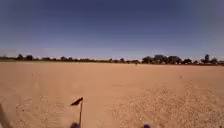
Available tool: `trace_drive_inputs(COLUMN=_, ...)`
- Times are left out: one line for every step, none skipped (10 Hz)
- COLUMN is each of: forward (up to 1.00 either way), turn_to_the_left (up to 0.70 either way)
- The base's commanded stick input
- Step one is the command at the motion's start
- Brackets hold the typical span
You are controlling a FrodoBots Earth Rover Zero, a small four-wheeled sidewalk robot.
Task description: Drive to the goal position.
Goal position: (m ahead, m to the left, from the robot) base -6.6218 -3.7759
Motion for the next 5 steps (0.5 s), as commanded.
trace_drive_inputs(forward=0.0, turn_to_the_left=0.45)
trace_drive_inputs(forward=0.0, turn_to_the_left=0.35)
trace_drive_inputs(forward=0.0, turn_to_the_left=0.19)
trace_drive_inputs(forward=0.0, turn_to_the_left=0.14)
trace_drive_inputs(forward=0.0, turn_to_the_left=0.35)
